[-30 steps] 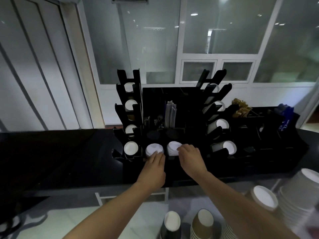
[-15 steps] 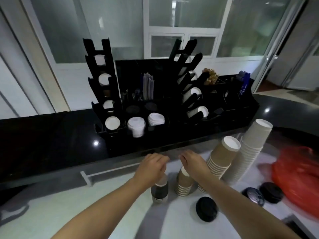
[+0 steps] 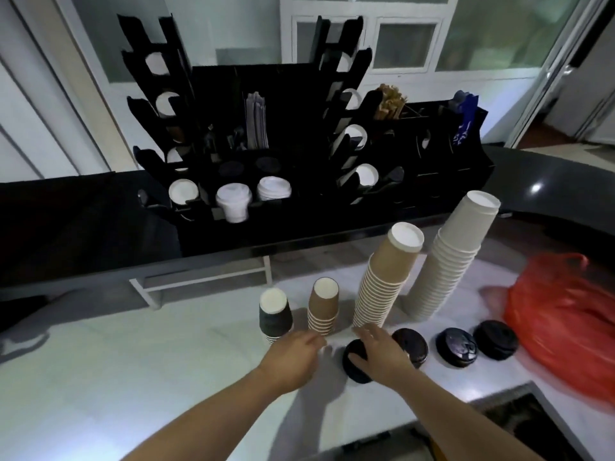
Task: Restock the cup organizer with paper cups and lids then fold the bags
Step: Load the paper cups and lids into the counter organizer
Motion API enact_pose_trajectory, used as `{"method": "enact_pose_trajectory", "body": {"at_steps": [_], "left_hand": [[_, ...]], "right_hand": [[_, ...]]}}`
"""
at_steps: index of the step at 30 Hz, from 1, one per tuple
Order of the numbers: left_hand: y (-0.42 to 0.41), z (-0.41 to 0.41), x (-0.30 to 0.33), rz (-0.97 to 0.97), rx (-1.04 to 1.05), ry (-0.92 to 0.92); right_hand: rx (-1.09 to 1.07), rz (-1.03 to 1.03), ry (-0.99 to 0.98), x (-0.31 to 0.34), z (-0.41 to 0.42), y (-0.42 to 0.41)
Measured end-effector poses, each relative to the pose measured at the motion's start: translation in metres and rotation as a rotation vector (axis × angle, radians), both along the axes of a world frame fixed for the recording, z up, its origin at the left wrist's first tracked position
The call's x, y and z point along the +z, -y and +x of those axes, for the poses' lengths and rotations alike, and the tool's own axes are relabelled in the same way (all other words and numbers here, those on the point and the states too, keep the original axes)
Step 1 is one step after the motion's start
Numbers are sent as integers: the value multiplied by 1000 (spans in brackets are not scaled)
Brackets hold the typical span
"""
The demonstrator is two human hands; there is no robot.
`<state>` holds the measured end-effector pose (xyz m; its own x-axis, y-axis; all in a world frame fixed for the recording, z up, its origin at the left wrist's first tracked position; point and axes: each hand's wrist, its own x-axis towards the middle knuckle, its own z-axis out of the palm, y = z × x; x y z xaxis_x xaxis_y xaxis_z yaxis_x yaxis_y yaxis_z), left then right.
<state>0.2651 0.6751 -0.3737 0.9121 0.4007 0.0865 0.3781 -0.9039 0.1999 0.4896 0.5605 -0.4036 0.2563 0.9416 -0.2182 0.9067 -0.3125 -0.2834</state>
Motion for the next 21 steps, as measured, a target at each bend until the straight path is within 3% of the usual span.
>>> {"method": "enact_pose_trajectory", "body": {"at_steps": [5, 13, 21], "left_hand": [[37, 0, -36, -82, 106, -9], [80, -23, -56, -163, 235, -99], [76, -22, -25, -128, 267, -154]], "right_hand": [[79, -166, 61, -43, 9, 2], [61, -114, 25, -66, -14, 26], [56, -35, -81, -49, -24, 36]]}}
